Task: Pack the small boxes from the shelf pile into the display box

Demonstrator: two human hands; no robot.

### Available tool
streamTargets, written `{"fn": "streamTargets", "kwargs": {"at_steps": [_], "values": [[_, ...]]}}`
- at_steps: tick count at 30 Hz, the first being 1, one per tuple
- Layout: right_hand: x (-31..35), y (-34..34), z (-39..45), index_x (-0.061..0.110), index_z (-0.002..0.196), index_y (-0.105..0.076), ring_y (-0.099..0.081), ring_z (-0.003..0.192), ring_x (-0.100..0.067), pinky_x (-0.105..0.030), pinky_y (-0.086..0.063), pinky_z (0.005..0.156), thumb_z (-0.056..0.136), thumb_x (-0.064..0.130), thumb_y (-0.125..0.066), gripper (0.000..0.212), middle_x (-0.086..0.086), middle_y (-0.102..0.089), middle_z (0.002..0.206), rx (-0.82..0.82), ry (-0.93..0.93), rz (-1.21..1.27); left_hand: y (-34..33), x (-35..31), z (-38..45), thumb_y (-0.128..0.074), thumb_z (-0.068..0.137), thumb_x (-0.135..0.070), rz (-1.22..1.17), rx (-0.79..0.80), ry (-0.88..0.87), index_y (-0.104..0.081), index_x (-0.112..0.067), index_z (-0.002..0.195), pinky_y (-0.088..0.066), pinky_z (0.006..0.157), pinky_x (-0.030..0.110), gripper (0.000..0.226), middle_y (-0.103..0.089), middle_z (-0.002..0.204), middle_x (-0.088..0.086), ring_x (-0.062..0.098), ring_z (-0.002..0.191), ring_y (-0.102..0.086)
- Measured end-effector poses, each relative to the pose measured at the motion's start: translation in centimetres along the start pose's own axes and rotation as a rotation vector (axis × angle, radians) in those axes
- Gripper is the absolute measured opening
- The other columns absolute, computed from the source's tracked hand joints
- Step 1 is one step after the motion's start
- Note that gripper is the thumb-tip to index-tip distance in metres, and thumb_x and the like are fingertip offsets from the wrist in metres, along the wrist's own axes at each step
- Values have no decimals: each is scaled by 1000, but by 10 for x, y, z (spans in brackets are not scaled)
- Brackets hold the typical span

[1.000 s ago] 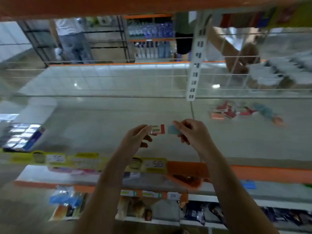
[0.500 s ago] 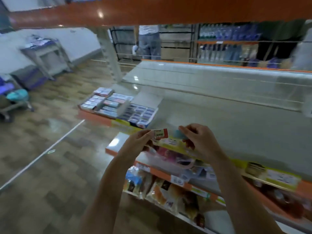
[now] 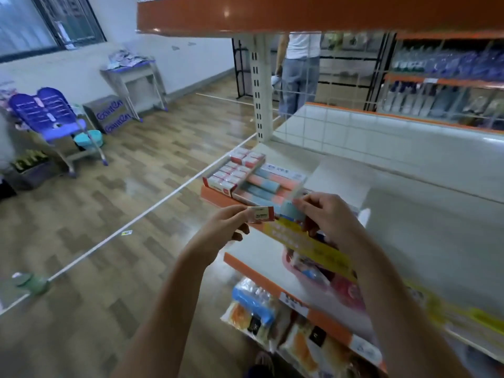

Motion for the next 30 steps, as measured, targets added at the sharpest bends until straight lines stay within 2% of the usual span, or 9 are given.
{"fn": "streamTargets", "kwargs": {"at_steps": [6, 10, 14, 19, 22, 24, 26, 28, 30], "values": [[19, -26, 76, 12, 85, -67, -61, 49, -8, -18, -48, 47, 92, 24, -58, 16, 1, -68, 61, 41, -33, 46, 52, -15, 64, -54, 93, -22, 9, 17, -6, -68, -19, 86, -42, 55, 16, 15, -63, 66, -11, 5, 62, -55], [27, -39, 119, 16, 87, -66, -63, 55, -9, -20, -49, 52, 93, 21, -57, 12, 1, -68, 70, 43, -68, 5, 83, -17, 104, -56, 92, -24, 0, 48, -20, -75, -28, 78, -43, 53, 14, 24, -64, 68, -13, 4, 60, -56], [27, -56, 144, 19, 87, -63, -64, 58, -11, -21, -48, 53, 93, 19, -55, 9, -2, -67, 76, 63, -106, 10, 105, -14, 130, -57, 91, -25, 6, 72, -26, -75, -26, 80, -43, 50, 13, 21, -65, 69, -13, 1, 60, -55], [20, -70, 168, 17, 94, -63, -66, 64, -14, -24, -50, 58, 94, 20, -55, 9, -3, -68, 80, 9, -173, -50, 126, -17, 172, -53, 94, -21, 221, 196, -76, -67, -17, 93, -39, 49, 13, 15, -62, 62, -14, -2, 57, -53], [18, -75, 177, 15, 96, -64, -65, 65, -15, -26, -53, 60, 94, 21, -55, 11, -7, -69, 82, -46, -209, -55, 133, -16, 196, -54, 93, -15, 336, 228, -125, -65, -13, 95, -40, 48, 9, 12, -61, 66, -10, -7, 54, -54], [17, -78, 183, 17, 95, -63, -65, 64, -13, -24, -53, 59, 94, 22, -54, 10, -7, -70, 83, -91, -233, -63, 136, -11, 213, -56, 92, -19, 435, 272, -143, -66, -15, 96, -47, 58, 14, 11, -64, 76, -5, -3, 63, -58], [17, -81, 186, 19, 92, -63, -65, 63, -12, -22, -51, 57, 94, 22, -55, 9, -5, -70, 83, -135, -258, -62, 139, -3, 228, -58, 91, -25, 499, 337, -143, -64, -24, 93, -53, 72, 27, 7, -66, 83, -5, 6, 75, -62], [16, -84, 189, 19, 93, -64, -66, 64, -12, -19, -49, 55, 93, 22, -55, 10, -4, -70, 83, -183, -280, -64, 141, 4, 238, -59, 90, -27, 529, 393, -148, -59, -33, 92, -55, 76, 31, 6, -66, 87, -8, 7, 82, -63], [16, -87, 190, 19, 96, -64, -66, 62, -9, -18, -49, 54, 94, 21, -54, 10, -3, -69, 83, -225, -301, -68, 142, 8, 244, -61, 88, -27, 523, 414, -162, -52, -40, 92, -55, 75, 35, 16, -65, 87, -6, 11, 84, -65]]}}
Point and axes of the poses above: each hand's wrist, its own z-axis towards the middle knuckle, its own y-axis out of the back of the hand, x = y × z, the point moved 5 cm from there along z, towards the middle knuckle
